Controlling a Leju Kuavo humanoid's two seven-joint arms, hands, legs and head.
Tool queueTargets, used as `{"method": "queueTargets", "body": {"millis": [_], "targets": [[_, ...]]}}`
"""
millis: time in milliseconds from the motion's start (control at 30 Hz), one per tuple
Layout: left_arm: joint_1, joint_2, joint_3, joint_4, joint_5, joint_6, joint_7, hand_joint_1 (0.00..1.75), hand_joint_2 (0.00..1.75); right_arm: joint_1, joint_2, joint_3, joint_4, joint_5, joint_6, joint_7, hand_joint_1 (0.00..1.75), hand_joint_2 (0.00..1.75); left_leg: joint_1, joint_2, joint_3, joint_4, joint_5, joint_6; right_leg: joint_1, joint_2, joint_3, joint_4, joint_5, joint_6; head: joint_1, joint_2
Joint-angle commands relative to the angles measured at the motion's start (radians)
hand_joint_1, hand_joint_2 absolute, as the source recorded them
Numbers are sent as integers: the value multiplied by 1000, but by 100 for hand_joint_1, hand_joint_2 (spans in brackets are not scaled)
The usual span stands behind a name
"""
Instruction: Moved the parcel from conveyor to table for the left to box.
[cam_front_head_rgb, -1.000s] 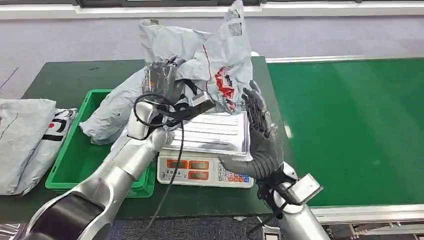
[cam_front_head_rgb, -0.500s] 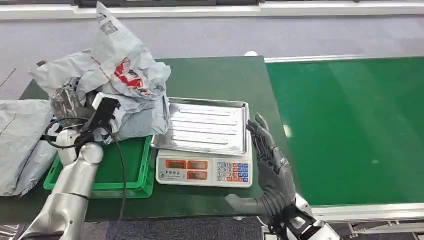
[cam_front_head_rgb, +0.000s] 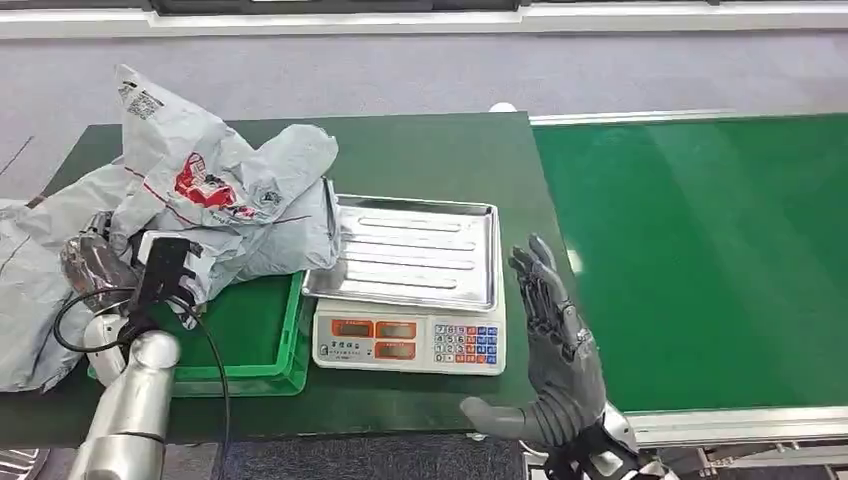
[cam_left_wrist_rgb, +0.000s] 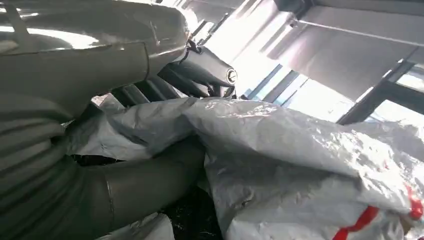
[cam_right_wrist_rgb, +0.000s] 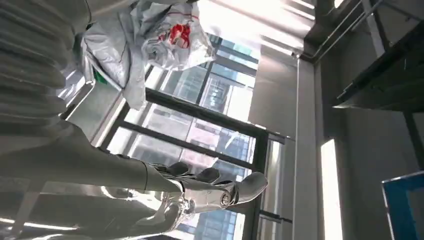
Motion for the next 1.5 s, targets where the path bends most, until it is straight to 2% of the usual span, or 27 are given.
{"method": "queueTargets", "body": {"millis": [33, 233, 500, 600, 800, 933, 1000, 1100, 1233, 1400, 1500], "targets": [[222, -120, -39, -299, 354, -79, -92, 0, 0, 76, -12, -58, -55, 34, -26, -2, 0, 175, -1, 1, 5, -5, 1, 1, -1, 0, 5, -5, 1, 0, 0, 0], [446, -182, -186, -601, 667, -251, -186, 0, 0, 141, 0, -158, -125, -5, 5, -35, 0, 175, 0, 1, 1, 0, -2, 1, 0, 0, 1, -2, -2, 1, 0, 0], [447, -174, -184, -596, 680, -251, -191, 0, 0, 142, 5, -160, -124, -5, 9, -36, 0, 175, 0, 0, 2, -1, -4, 3, -1, -1, 3, -3, -3, 2, 0, 0], [511, -208, -190, -668, 892, -388, -269, 0, 0, 158, 2, -174, -124, -21, 14, -39, 0, 175, 0, 0, 3, -2, -4, 3, 0, -1, 4, -4, -3, 2, 0, 0], [569, -255, -265, -774, 894, -357, -295, 0, 0, 185, -4, -201, -143, -39, 13, -48, 0, 175, 0, 0, 2, 0, -5, 3, 0, -1, 3, -2, -4, 3, 0, 0], [577, -252, -260, -787, 896, -342, -293, 0, 0, 187, -3, -213, -151, -52, 9, -48, 0, 175, 0, 1, 4, -1, -5, 4, 0, 0, 5, -4, -3, 2, 0, 0], [593, -244, -263, -798, 929, -356, -276, 0, 0, 196, -9, -234, -172, -112, 12, -48, 0, 175, 0, 0, 4, -1, -5, 3, -1, -1, 5, -4, -4, 2, 0, 0], [609, -217, -285, -793, 1005, -485, -246, 0, 0, 214, -4, -302, -201, -216, 74, -48, 0, 175, 0, 1, 4, -2, -5, 3, -1, -1, 5, -4, -4, 2, 0, 0], [577, -211, -288, -748, 1050, -706, -261, 0, 0, 187, 73, -414, -163, -276, 205, -48, 0, 175, 0, 0, 2, -1, -5, 3, -1, -1, 4, -3, -4, 2, 0, 0], [551, -205, -300, -678, 984, -845, -284, 0, 0, 163, 133, -534, -140, -341, 228, -48, 0, 175, -1, 0, 6, -4, -4, 3, -1, -2, 7, -6, -3, 2, 0, 0], [548, -205, -303, -676, 971, -860, -290, 0, 0, 161, 145, -550, -152, -331, 215, -48, 0, 175, 0, -1, 4, -2, -5, 3, -1, -2, 5, -3, -4, 2, 0, 0]]}}
